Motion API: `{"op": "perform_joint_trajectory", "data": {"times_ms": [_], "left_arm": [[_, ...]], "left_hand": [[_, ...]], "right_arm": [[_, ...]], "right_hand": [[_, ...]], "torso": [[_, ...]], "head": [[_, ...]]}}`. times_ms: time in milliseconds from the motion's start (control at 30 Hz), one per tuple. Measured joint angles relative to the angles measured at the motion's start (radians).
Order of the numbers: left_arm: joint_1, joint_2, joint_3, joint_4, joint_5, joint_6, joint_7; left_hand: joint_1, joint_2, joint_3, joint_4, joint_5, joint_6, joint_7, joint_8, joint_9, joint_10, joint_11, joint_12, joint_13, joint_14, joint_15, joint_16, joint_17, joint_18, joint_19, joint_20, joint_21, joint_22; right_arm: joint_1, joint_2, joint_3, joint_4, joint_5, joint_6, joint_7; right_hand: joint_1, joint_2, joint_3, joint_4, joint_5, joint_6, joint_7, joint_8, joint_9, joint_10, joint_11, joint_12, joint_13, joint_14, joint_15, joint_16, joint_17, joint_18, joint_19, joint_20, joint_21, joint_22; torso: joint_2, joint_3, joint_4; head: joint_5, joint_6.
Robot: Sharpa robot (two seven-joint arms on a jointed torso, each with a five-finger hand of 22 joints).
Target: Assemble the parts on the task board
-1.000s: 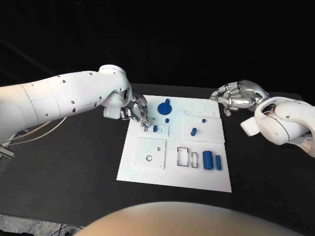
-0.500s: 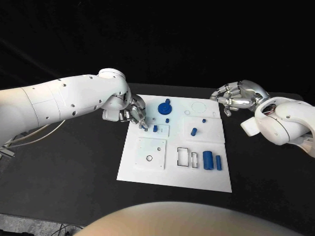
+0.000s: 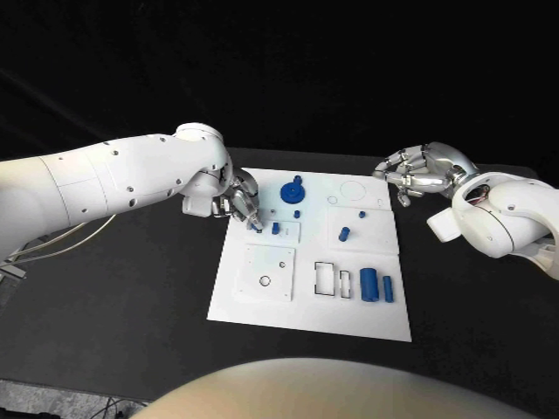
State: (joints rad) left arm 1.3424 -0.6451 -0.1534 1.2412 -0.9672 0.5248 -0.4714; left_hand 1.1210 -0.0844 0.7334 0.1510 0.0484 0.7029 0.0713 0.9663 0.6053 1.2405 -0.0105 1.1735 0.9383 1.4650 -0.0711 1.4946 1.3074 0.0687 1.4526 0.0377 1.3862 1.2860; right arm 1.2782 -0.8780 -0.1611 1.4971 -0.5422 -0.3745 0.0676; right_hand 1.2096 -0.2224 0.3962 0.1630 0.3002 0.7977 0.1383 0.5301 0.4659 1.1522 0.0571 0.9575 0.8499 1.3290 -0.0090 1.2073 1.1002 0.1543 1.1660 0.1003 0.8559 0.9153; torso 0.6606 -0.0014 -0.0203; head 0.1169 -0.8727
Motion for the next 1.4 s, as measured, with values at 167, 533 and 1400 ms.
{"op": "perform_joint_trajectory", "data": {"times_ms": [167, 533, 1400], "left_arm": [[0.0, 0.0, -0.001, 0.004, -0.001, 0.001, 0.002], [-0.002, 0.0, -0.002, 0.005, -0.004, 0.0, 0.004], [-0.003, 0.008, -0.004, -0.007, -0.012, 0.01, 0.007]], "left_hand": [[0.0, 0.0, 0.0, 0.0, -0.002, 0.0, 0.0, 0.0, 0.0, 0.004, 0.004, 0.004, 0.001, 0.0, 0.0, 0.0, 0.0, 0.0, 0.0, 0.0, 0.0, 0.001], [0.0, 0.0, 0.0, 0.0, -0.002, 0.0, 0.0, 0.0, 0.0, 0.003, 0.004, 0.004, 0.001, 0.0, 0.0, 0.0, 0.0, 0.0, 0.0, 0.0, 0.0, 0.001], [-0.003, -0.003, 0.0, 0.0, 0.001, 0.002, 0.002, -0.004, -0.001, 0.007, 0.0, 0.004, 0.005, 0.0, 0.0, 0.0, 0.0, 0.0, 0.0, 0.0, 0.0, 0.001]], "right_arm": [[0.0, 0.0, 0.0, 0.0, 0.0, 0.0, 0.0], [0.0, 0.0, 0.0, 0.0, 0.0, 0.0, 0.0], [0.0, 0.002, 0.0, 0.001, 0.0, 0.0, 0.001]], "right_hand": [[0.0, 0.0, 0.0, 0.0, 0.0, 0.0, 0.0, 0.0, 0.0, 0.0, 0.0, 0.0, 0.0, 0.0, 0.0, 0.0, 0.0, 0.0, 0.0, 0.0, 0.0, 0.0], [0.0, 0.0, 0.0, 0.0, 0.0, 0.0, 0.0, 0.0, 0.0, 0.0, 0.0, 0.0, 0.0, 0.0, 0.0, 0.0, 0.0, 0.0, 0.0, 0.0, 0.0, 0.0], [0.004, 0.004, 0.0, 0.0, 0.0, 0.0, 0.0, 0.0, 0.0, 0.0, 0.0, 0.0, 0.0, 0.0, 0.0, 0.0, 0.0, 0.0, 0.0, 0.0, 0.0, 0.0]], "torso": [[0.0, 0.0, 0.0001], [0.0, 0.0001, 0.0001], [0.0, -0.0005, 0.0]], "head": [[-0.001, 0.0], [-0.001, 0.0], [-0.001, 0.0]]}}
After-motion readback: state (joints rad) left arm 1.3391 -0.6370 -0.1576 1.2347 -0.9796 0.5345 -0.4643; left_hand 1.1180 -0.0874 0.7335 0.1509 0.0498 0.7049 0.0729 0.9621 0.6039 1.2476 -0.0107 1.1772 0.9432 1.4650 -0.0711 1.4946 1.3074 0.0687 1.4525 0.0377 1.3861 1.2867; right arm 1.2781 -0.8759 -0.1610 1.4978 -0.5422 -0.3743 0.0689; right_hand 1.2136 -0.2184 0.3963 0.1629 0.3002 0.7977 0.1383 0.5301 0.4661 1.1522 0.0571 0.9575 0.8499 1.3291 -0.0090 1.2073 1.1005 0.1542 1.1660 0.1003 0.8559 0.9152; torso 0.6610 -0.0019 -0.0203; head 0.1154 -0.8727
